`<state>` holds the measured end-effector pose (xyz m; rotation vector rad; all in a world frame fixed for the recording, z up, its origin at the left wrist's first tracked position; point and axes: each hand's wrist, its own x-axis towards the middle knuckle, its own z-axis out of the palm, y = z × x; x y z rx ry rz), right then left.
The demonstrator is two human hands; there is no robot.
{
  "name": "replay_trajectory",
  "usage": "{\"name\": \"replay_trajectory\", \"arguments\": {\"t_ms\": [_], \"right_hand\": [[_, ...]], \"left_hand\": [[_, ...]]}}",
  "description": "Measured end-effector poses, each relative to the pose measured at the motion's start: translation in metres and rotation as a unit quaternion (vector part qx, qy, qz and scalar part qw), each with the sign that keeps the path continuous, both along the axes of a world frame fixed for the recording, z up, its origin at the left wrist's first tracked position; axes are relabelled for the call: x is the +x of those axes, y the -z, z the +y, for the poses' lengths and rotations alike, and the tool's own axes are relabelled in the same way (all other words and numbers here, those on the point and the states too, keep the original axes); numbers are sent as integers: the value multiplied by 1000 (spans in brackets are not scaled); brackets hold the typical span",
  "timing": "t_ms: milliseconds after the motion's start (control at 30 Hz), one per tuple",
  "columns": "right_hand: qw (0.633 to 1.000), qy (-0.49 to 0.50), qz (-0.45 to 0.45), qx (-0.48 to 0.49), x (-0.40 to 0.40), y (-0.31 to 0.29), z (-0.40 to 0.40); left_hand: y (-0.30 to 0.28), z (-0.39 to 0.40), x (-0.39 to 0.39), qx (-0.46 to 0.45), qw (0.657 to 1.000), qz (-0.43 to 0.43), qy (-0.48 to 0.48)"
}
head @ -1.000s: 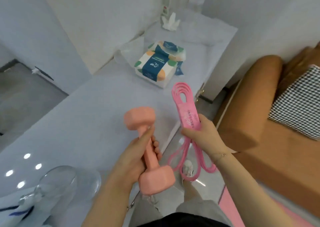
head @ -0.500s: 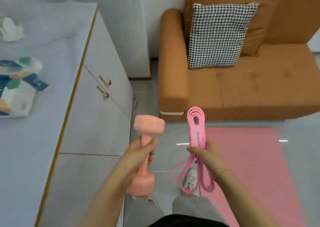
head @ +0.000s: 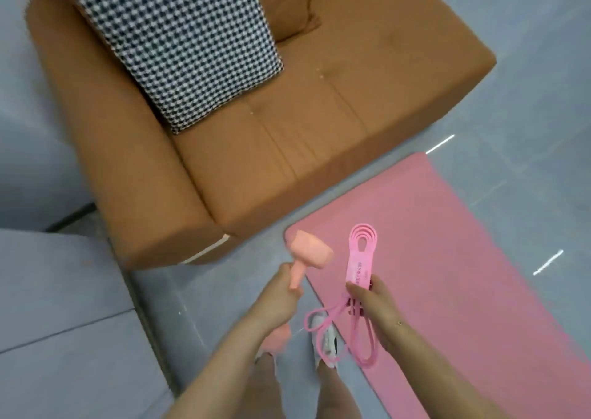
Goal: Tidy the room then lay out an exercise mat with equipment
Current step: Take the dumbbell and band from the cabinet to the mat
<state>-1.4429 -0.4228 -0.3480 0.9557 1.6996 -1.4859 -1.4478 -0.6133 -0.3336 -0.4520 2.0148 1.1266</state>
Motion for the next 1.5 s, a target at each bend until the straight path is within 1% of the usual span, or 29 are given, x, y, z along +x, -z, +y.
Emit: {"name": "replay_trajectory", "arguments": {"t_ms": [133, 200, 233, 300, 367, 400, 533, 633, 767, 867, 1067, 1133, 1200, 1233, 1267, 1367, 1400, 1433, 1500], "right_hand": [[999, 28, -34, -10, -22, 109, 22], [997, 55, -45, 4, -26, 184, 34], [997, 69, -46, 11, -28, 212, 38], [993, 107, -54, 10, -28, 278, 43], [987, 149, -57, 4, -30, 327, 48], [983, 173, -54, -1, -27, 361, 49], [970, 237, -43, -19, -21, 447, 51], [956, 288, -43, -37, -14, 499, 49], [924, 367, -57, -90, -8, 539, 42], [901, 411, -50, -129, -10, 555, 36], [895, 418, -42, -153, -44, 559, 21], [879, 449, -51, -150, -60, 558, 14], [854, 503, -79, -110, -72, 559, 6], [847, 518, -89, -81, -77, 561, 2], [847, 521, -94, -51, -80, 564, -3], [872, 478, -94, 56, -78, 569, -12], [875, 467, -99, 86, -75, 570, -12], [875, 463, -103, 99, -72, 572, -12], [874, 462, -121, 90, -64, 572, -8]], "left_hand": [[113, 33, -50, -20, 998, 8, 51], [192, 53, -72, -31, 996, 5, 89], [222, 59, -82, -37, 994, 5, 100], [291, 75, -96, -54, 989, 5, 141], [344, 88, -108, -71, 980, 11, 185], [380, 95, -112, -81, 974, 16, 213], [471, 116, -129, -115, 948, 44, 294], [527, 128, -140, -138, 932, 63, 328], [568, 135, -157, -160, 919, 86, 348], [582, 133, -163, -179, 913, 105, 351], [583, 112, -165, -182, 919, 116, 330], [584, 104, -167, -171, 924, 116, 321], [583, 101, -168, -157, 930, 111, 315], [583, 100, -170, -149, 933, 108, 308], [583, 99, -170, -141, 938, 103, 300], [579, 99, -171, -120, 949, 102, 272], [579, 99, -171, -119, 950, 105, 270], [579, 101, -171, -120, 948, 108, 273], [580, 107, -171, -128, 946, 113, 274]]}}
